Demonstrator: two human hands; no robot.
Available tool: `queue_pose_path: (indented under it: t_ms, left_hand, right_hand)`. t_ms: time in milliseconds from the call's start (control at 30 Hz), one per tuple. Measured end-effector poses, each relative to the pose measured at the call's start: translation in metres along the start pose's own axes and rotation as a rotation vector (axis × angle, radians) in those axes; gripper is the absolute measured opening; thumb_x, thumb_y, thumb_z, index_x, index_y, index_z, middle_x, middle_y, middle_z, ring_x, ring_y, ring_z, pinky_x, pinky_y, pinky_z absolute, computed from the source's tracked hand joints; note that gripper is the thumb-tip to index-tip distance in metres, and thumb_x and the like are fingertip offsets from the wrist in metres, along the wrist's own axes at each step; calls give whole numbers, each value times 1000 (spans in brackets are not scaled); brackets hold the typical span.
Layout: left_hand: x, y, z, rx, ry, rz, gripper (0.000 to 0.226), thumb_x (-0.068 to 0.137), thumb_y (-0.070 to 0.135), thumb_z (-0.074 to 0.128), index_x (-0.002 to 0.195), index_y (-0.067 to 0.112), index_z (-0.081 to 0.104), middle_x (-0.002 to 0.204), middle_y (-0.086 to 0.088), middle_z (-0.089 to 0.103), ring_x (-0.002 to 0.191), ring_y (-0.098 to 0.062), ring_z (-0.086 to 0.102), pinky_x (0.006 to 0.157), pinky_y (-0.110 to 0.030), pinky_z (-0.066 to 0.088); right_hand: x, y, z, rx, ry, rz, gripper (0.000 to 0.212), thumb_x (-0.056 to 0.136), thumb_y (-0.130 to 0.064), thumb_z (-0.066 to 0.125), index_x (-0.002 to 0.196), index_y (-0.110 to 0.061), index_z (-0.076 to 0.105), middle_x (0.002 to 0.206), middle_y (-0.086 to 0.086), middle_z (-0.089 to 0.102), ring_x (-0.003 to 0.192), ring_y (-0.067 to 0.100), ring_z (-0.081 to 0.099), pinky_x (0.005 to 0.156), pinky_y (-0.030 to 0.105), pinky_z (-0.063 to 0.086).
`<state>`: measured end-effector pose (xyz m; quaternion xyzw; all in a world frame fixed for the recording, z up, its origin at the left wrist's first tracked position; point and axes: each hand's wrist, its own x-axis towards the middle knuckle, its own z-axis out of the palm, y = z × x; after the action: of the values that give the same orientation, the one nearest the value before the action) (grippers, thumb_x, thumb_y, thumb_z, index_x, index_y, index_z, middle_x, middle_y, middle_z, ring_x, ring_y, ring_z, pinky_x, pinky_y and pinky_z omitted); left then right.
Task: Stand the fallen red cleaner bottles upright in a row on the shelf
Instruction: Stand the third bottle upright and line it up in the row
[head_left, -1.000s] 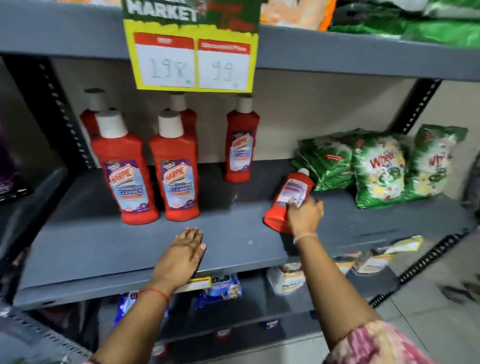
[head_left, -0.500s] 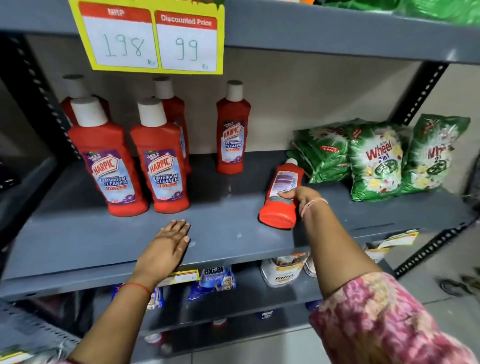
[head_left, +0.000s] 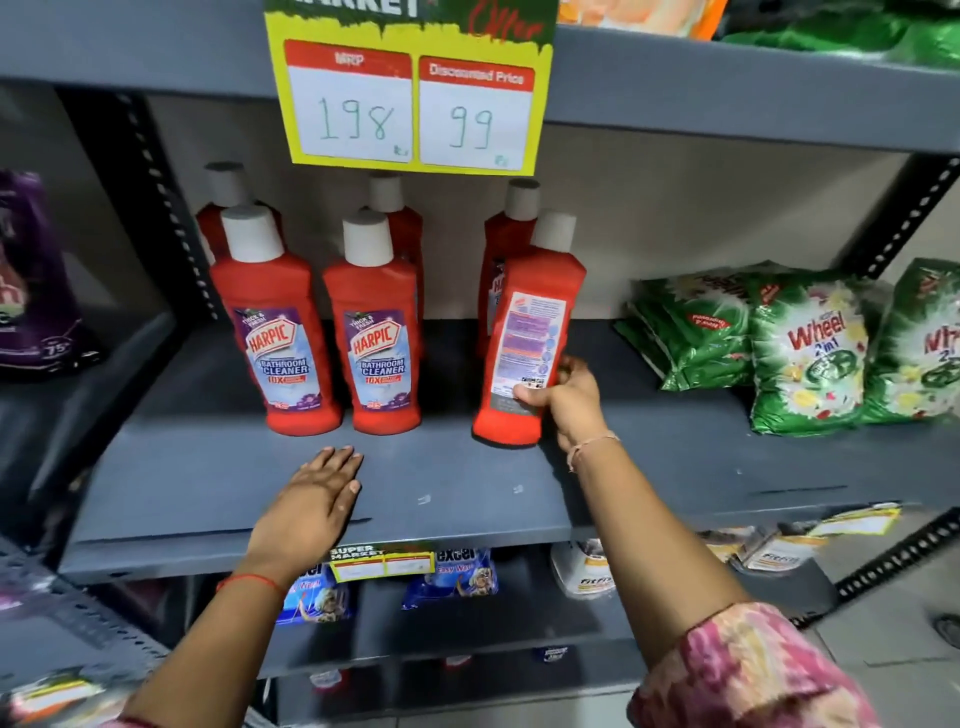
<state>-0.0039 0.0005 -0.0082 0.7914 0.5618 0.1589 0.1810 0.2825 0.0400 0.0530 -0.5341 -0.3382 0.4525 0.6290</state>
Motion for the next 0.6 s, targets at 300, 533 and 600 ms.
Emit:
queue_pose_path:
  t_ms: [300, 533, 600]
  left_hand:
    - [1, -2, 3, -7, 12, -15, 44, 97, 28, 29, 141, 19, 30, 153, 2, 28, 143, -12, 14, 118, -27, 9]
    - [0, -2, 5, 26, 31, -15, 44, 97, 29, 28, 141, 21, 29, 153, 3, 27, 143, -11, 14, 118, -27, 9]
    - [0, -2, 5, 33, 31, -16, 44, 97, 30, 27, 141, 21, 29, 153, 3, 27, 143, -11, 14, 118, -27, 9]
  right_hand:
    - [12, 23, 38, -90, -112, -67, 65, 51, 24, 72, 99, -11, 45, 111, 17, 61, 98, 26, 60, 80, 36, 54]
    - [13, 22, 36, -112, -178, -76, 67, 56, 20, 71, 110, -10, 44, 118, 14, 58, 106, 26, 58, 84, 34, 51]
    - [10, 26, 37, -138, -202, -92, 74, 59, 17, 72, 120, -11, 41, 124, 14, 56, 110, 25, 55, 91, 34, 49]
